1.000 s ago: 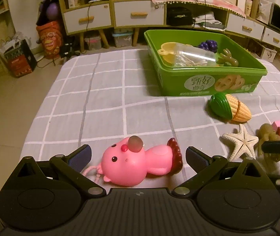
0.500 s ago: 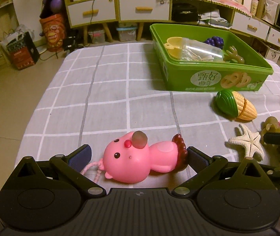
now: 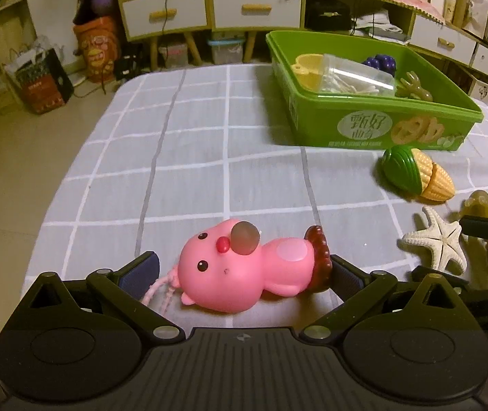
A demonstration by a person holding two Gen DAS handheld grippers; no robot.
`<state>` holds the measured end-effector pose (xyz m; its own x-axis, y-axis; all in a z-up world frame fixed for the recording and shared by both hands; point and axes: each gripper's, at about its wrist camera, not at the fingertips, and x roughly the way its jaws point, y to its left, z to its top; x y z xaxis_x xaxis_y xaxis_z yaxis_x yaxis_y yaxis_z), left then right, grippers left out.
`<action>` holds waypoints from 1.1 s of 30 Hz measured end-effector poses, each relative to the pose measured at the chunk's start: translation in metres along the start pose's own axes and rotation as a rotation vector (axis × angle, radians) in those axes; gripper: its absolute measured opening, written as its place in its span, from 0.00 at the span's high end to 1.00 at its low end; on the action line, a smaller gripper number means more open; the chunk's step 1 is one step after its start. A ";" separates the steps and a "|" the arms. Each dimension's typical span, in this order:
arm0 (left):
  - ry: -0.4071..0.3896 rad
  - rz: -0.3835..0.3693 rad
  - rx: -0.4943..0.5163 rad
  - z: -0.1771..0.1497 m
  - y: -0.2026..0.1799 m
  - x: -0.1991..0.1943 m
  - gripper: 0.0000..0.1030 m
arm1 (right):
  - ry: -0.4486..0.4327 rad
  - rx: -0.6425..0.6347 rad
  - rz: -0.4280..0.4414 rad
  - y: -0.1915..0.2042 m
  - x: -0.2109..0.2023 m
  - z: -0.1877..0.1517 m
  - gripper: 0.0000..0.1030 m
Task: Organize rigid objects
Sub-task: 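Close the left tool on the pink pig while the right tool lowers toward the starfish, then grasp and lift the starfish with the right tool while the left tool holds the pig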
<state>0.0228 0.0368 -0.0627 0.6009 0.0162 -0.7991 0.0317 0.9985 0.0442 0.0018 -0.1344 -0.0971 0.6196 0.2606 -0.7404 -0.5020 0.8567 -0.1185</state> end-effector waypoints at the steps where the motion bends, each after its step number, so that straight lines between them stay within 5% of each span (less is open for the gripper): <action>1: -0.005 -0.002 -0.003 0.000 0.001 -0.001 0.03 | 0.000 0.005 0.003 -0.001 0.000 0.000 0.45; 23: -0.038 -0.123 -0.031 0.004 -0.001 -0.010 0.13 | -0.027 0.245 0.111 -0.026 -0.024 0.020 0.46; 24: -0.038 -0.128 -0.034 0.004 -0.001 -0.010 0.13 | -0.031 0.260 0.116 -0.028 -0.026 0.021 0.63; 33: -0.043 -0.151 -0.054 0.009 -0.006 -0.012 0.13 | -0.015 0.416 0.175 -0.058 -0.030 0.029 0.68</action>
<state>0.0229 0.0305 -0.0480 0.6264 -0.1351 -0.7677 0.0815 0.9908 -0.1078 0.0296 -0.1786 -0.0486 0.5571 0.4212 -0.7157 -0.3167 0.9045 0.2857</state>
